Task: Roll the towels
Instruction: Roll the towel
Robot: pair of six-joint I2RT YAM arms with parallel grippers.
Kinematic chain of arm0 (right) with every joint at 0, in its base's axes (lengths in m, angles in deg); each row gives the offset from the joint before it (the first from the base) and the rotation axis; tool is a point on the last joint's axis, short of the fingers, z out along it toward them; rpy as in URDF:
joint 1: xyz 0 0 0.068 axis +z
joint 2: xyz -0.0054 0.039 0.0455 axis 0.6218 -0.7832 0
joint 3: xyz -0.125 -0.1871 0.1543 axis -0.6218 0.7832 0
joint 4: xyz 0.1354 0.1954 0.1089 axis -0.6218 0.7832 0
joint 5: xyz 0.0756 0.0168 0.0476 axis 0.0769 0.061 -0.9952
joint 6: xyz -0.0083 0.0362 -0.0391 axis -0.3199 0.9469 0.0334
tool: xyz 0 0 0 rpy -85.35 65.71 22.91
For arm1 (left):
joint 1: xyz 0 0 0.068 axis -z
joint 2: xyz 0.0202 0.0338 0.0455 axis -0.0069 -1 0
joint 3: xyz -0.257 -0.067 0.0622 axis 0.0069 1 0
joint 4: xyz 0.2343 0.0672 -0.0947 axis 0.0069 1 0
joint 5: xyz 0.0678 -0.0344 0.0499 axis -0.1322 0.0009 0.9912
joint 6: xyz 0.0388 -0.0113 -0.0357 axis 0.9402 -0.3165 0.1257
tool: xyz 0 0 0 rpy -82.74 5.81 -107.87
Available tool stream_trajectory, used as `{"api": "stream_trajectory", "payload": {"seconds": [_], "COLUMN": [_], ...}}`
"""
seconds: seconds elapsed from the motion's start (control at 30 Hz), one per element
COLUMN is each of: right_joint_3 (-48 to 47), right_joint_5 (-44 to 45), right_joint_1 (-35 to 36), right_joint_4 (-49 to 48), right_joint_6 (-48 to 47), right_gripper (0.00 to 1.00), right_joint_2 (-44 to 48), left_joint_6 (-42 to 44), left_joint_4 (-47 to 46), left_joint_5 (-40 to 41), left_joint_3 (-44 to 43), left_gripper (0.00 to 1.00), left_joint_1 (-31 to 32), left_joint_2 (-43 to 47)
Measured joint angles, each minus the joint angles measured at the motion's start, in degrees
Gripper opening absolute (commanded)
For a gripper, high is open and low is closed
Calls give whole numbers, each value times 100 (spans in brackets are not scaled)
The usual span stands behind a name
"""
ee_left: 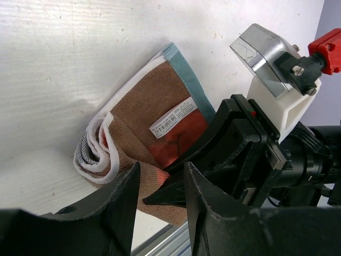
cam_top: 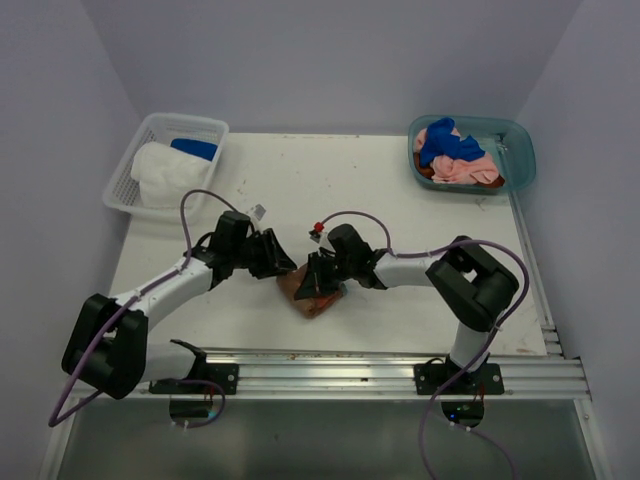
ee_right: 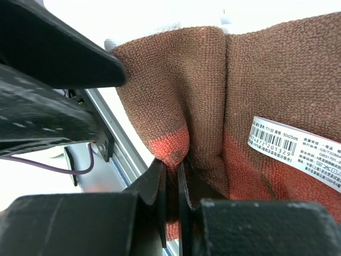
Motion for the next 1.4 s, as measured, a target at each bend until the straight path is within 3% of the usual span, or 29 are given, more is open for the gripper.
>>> {"api": "stream_trajectory", "payload": {"seconds": [0.47, 1.03, 1.4], "right_joint_3": [181, 247, 254], "right_joint_5": [-299, -413, -404], "right_joint_1": [-162, -229, -236], "right_joint_4": [-529, -717, -745], "right_joint_6": [415, 555, 546], "right_gripper": [0, 0, 0], "right_joint_2": [-229, -262, -304], "left_joint_6": [216, 450, 415], "left_joint_4": [39, 9, -522], "left_joint_5": [61, -146, -153], "left_joint_3": [164, 282, 282], "left_gripper": [39, 37, 34], "left_joint_1": [15, 144, 177], "left_joint_2": [748, 116, -612]}}
